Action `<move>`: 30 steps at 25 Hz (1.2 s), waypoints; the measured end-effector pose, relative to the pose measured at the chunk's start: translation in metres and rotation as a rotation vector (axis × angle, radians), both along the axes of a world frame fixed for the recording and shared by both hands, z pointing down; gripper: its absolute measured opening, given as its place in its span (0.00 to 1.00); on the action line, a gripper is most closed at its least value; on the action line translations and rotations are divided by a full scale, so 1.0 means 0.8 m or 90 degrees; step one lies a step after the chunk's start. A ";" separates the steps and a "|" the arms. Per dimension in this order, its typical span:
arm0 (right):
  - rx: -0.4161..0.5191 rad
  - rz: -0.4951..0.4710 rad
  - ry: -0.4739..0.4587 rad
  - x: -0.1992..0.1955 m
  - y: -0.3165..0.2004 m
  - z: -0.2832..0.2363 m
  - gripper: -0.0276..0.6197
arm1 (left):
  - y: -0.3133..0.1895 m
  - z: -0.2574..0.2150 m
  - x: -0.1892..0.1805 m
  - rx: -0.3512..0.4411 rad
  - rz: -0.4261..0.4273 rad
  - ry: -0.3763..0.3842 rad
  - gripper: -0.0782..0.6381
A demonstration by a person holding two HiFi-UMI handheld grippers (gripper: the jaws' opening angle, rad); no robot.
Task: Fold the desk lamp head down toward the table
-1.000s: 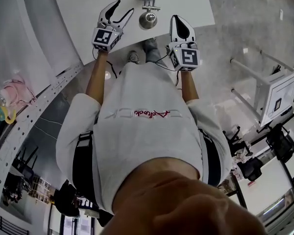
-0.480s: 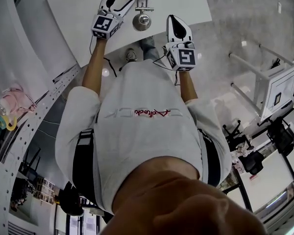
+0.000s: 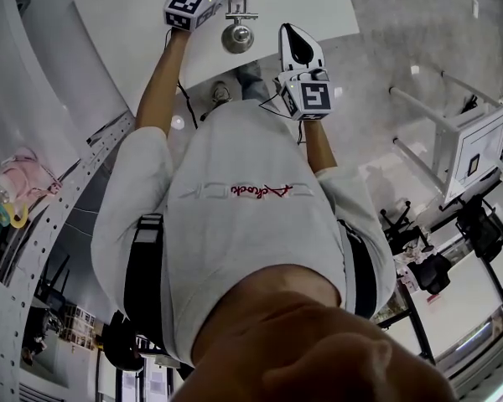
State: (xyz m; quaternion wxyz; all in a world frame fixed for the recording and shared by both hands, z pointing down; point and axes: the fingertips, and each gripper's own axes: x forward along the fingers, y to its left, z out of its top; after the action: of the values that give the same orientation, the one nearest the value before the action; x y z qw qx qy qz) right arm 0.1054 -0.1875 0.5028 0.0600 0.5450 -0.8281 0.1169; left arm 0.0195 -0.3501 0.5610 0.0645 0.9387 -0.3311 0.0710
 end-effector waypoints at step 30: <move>0.376 -0.282 0.606 -0.058 -0.030 -0.023 0.06 | -0.021 -0.012 0.027 0.021 0.028 -0.013 0.32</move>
State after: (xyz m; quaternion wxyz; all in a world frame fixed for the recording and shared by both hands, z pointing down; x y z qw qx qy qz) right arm 0.0586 -0.2111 0.4841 0.2933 0.3453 -0.8015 -0.3904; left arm 0.0411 -0.3666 0.5510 0.0441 0.9460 -0.3118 0.0769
